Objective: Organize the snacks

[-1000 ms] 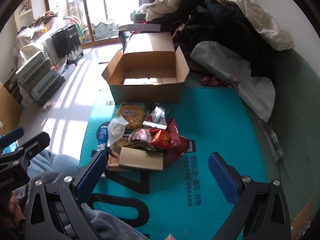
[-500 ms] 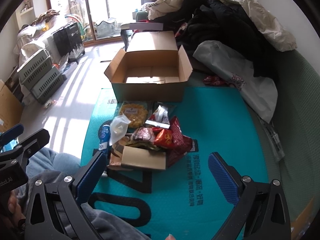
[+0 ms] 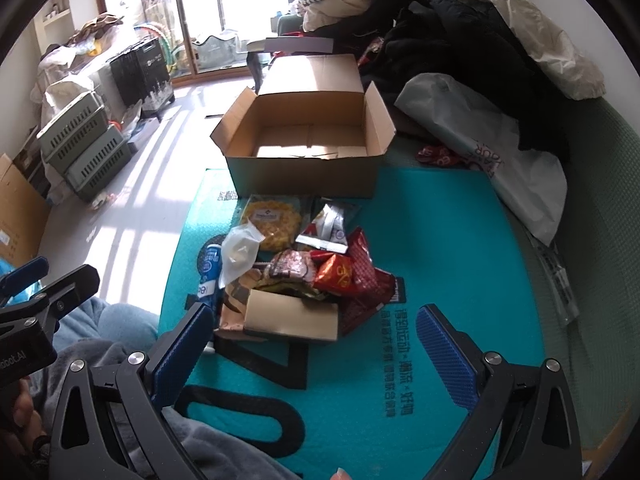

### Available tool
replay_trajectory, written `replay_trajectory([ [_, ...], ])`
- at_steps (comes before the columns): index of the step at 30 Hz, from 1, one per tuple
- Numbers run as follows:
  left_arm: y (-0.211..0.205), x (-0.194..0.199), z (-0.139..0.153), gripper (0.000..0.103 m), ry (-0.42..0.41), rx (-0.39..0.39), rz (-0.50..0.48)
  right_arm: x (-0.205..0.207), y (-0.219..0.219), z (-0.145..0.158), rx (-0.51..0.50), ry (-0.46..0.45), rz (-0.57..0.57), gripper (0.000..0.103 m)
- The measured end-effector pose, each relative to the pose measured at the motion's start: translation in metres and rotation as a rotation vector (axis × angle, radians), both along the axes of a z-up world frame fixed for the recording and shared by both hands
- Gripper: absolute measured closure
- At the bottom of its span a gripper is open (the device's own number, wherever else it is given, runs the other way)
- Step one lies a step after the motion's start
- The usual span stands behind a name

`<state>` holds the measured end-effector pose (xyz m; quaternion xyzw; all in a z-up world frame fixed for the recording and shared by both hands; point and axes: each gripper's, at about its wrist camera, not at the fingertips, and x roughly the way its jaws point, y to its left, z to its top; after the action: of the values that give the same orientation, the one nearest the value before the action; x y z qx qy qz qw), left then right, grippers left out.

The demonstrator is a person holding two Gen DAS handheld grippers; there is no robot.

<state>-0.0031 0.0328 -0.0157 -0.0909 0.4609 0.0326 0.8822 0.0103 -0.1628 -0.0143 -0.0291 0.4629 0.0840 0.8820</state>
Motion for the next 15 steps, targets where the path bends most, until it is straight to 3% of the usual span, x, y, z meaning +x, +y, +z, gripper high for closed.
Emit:
replay_trajectory([
  [7,-0.002,0.003,-0.016,0.000,0.053,0.027,0.005,0.004,-0.004,-0.023,0.022,0.051,-0.005,0.000],
  [15,-0.010,0.010,-0.039,0.003,0.122,0.004,-0.013,0.009,-0.008,-0.049,0.029,0.104,0.005,0.000],
])
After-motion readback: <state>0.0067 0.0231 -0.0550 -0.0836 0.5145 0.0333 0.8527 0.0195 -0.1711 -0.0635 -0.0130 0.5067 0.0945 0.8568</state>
